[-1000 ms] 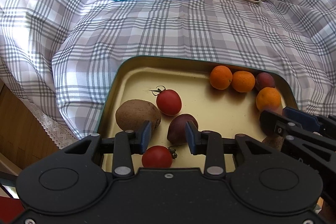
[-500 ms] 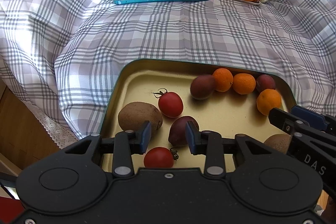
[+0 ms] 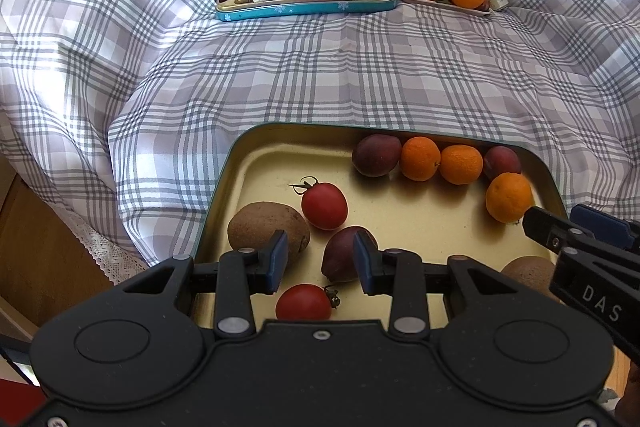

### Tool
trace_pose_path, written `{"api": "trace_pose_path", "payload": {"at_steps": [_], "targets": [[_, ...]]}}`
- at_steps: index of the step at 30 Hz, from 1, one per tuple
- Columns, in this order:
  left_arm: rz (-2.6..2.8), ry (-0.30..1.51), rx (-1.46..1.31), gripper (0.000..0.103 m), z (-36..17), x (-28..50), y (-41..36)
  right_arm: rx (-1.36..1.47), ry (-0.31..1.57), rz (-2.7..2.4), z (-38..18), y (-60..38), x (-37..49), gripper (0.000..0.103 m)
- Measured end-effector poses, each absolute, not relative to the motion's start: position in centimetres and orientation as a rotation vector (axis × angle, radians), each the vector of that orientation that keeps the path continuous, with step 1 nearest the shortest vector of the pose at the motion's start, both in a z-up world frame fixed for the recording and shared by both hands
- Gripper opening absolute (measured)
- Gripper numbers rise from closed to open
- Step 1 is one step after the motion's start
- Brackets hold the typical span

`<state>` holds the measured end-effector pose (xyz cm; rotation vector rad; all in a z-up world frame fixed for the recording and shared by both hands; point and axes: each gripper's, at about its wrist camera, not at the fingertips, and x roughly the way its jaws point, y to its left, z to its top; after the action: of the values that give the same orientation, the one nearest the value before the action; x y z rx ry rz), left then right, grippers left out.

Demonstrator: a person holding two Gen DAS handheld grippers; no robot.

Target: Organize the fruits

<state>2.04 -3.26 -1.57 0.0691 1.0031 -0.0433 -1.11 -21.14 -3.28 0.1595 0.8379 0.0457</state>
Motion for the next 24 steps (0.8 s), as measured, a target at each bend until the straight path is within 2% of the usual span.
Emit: {"api": "trace_pose_path", "payload": {"at_steps": [24], "targets": [[-0.061,0.993,0.103,0.044,-1.29,1.76,-3.90,0.165,0.861,0.022,-3.53,-21.22,-1.32,0.050]]}}
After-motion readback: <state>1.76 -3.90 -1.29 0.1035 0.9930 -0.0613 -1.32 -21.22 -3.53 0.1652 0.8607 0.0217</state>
